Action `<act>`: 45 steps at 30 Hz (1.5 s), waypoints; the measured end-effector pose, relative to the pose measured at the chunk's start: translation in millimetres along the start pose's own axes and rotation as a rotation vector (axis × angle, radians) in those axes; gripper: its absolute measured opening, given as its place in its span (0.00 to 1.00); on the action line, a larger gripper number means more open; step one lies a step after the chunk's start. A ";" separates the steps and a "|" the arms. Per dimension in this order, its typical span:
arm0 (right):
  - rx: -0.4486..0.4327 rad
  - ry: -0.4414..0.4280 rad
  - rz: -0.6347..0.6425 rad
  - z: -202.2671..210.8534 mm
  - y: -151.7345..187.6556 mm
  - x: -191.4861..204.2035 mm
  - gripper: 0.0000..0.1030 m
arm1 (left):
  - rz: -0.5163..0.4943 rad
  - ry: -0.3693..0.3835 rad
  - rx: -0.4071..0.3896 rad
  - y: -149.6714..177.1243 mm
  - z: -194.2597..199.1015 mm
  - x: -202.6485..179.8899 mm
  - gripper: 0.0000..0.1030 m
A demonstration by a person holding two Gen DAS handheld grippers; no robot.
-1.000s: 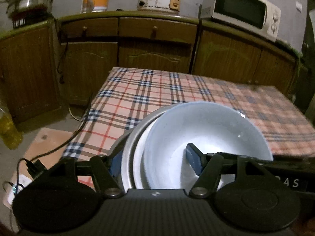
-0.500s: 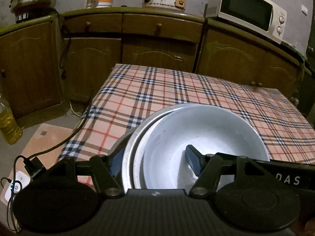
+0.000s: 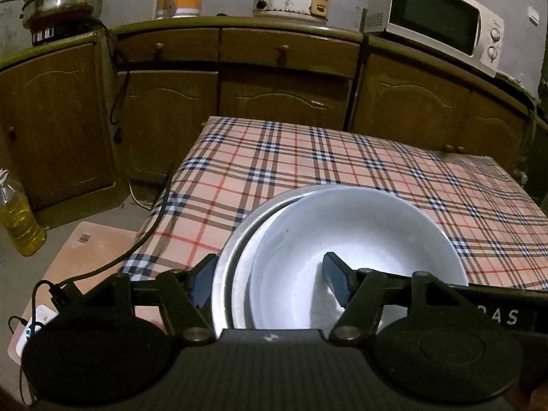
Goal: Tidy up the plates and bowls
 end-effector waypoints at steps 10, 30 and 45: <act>0.010 0.003 -0.012 -6.3 2.7 -2.3 0.52 | -0.013 -0.010 -0.003 -1.7 -3.2 -0.4 0.64; 0.048 0.025 0.012 -13.1 11.5 -5.9 0.52 | -0.047 -0.038 0.046 7.4 -15.0 0.8 0.63; 0.105 0.081 0.108 -13.9 9.6 -8.6 0.61 | -0.068 -0.046 0.061 13.1 -17.8 -0.9 0.61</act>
Point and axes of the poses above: each gripper's, at about its wrist camera, not at the fingertips, and z roughly against the way its jaws point, x to its left, y to its underside, the point moved 7 cm from there along -z, roughly the way its jaws point, and after that the axes turned 12 degrees about z, right-handed, at the moved point
